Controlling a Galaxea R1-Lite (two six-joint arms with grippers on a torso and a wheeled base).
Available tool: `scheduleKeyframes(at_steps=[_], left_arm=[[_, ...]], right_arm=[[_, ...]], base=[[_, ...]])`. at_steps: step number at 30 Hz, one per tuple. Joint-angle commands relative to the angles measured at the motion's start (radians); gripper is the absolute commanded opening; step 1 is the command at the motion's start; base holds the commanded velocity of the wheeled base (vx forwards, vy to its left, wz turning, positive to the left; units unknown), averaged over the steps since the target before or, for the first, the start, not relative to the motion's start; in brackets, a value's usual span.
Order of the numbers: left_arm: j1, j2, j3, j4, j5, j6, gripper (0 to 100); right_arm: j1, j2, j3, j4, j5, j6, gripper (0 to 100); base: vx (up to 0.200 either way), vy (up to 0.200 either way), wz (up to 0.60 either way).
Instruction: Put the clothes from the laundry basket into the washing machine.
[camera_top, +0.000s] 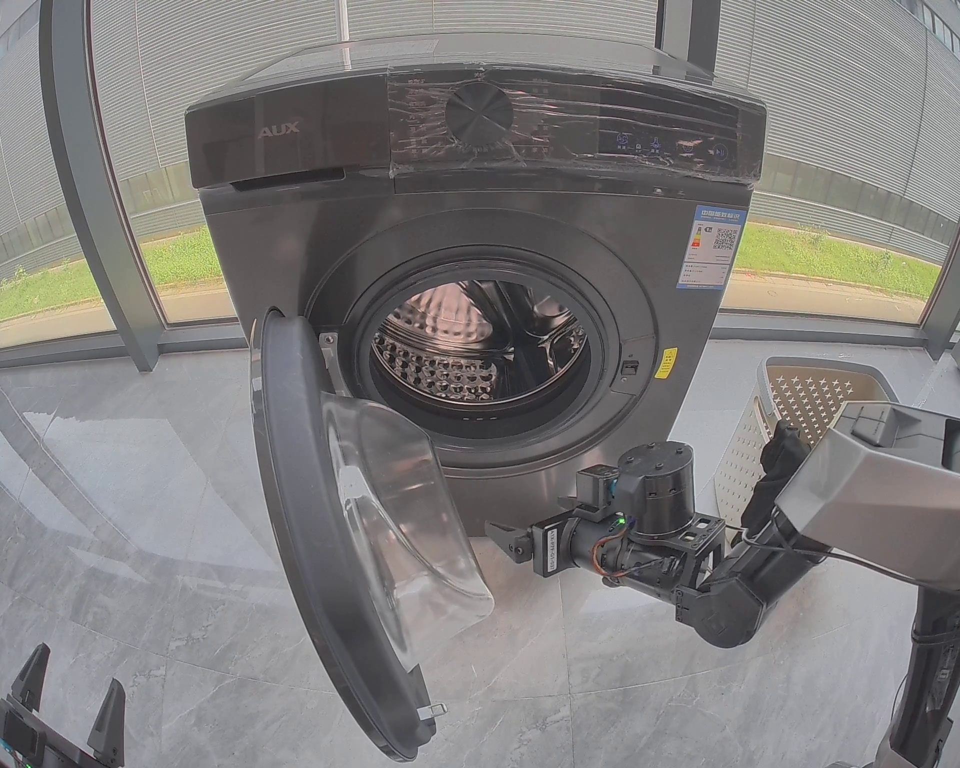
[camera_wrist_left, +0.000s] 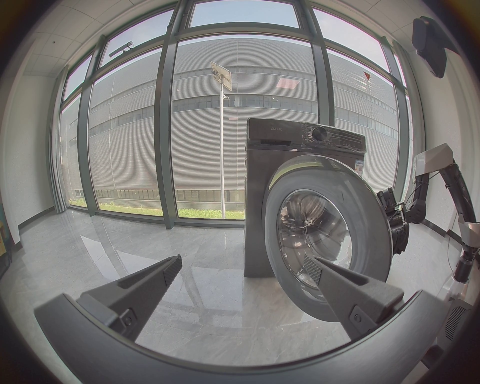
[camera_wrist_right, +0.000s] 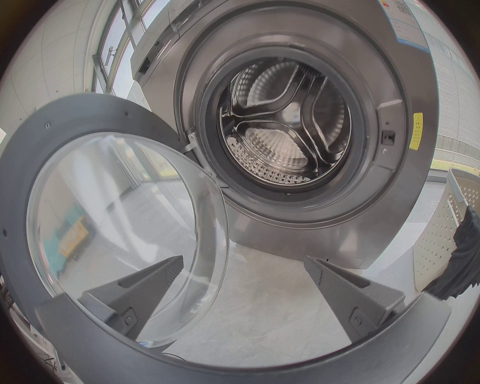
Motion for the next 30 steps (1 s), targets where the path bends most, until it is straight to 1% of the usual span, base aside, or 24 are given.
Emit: scheduleKeyframes(at_steps=[1,4,5,7,10,13,16,21,23,24,25,26,27,28,30], left_arm=[[0.000,-0.017,0.016,0.000,0.001,0.000,100],[0.000,-0.017,0.016,0.000,-0.001,0.001,100],[0.000,-0.017,0.016,0.002,-0.001,0.001,100],[0.000,-0.017,0.015,0.002,-0.001,0.001,100],[0.000,-0.017,0.016,0.000,-0.001,0.001,100],[0.000,-0.017,0.016,0.000,-0.001,0.000,100],[0.000,-0.017,0.016,0.000,0.001,0.000,100],[0.000,-0.017,0.016,0.000,-0.001,0.000,100],[0.000,-0.017,0.015,0.000,-0.001,-0.002,100],[0.000,-0.017,0.015,0.000,-0.001,-0.002,100],[0.000,-0.017,0.016,0.000,-0.001,-0.002,100],[0.000,-0.017,0.015,0.000,-0.001,0.001,100],[0.000,-0.017,0.015,0.000,-0.001,0.001,100],[0.000,-0.017,0.015,0.000,-0.001,0.001,100],[0.000,-0.017,0.016,0.000,-0.001,0.001,100]], right_arm=[[0.026,0.051,-0.022,-0.008,-0.002,0.001,100],[0.046,0.051,-0.019,-0.010,-0.002,0.002,100],[0.069,0.051,-0.013,-0.016,-0.002,0.008,100],[0.081,0.051,-0.012,-0.025,0.001,0.010,100],[0.102,0.050,-0.012,-0.070,0.012,0.011,100],[0.101,0.051,-0.019,-0.096,0.023,0.011,100],[0.095,0.051,-0.024,-0.096,0.023,0.011,100],[0.087,0.074,-0.065,-0.094,0.023,0.010,100],[0.086,0.084,-0.110,-0.081,0.043,0.008,100],[0.084,0.085,-0.121,-0.079,0.058,0.008,100],[0.082,0.087,-0.122,-0.079,0.061,0.008,100],[0.072,0.097,-0.141,-0.071,0.098,0.008,100],[0.067,0.111,-0.157,-0.062,0.118,0.008,100],[0.067,0.114,-0.162,-0.061,0.121,0.008,100],[0.072,0.136,-0.190,-0.041,0.124,0.007,100]], base=[[0.000,0.000,0.00],[0.000,0.000,0.00],[0.000,0.000,0.00],[0.000,0.000,0.00],[0.000,0.000,0.00],[0.000,0.000,0.00],[0.000,0.000,0.00],[0.000,0.000,0.00],[-0.200,0.000,0.00],[-0.200,0.000,0.00],[-0.200,0.000,0.00],[-0.200,0.000,0.00],[-0.200,0.000,0.00],[-0.200,0.000,0.00],[0.000,0.000,0.00]])
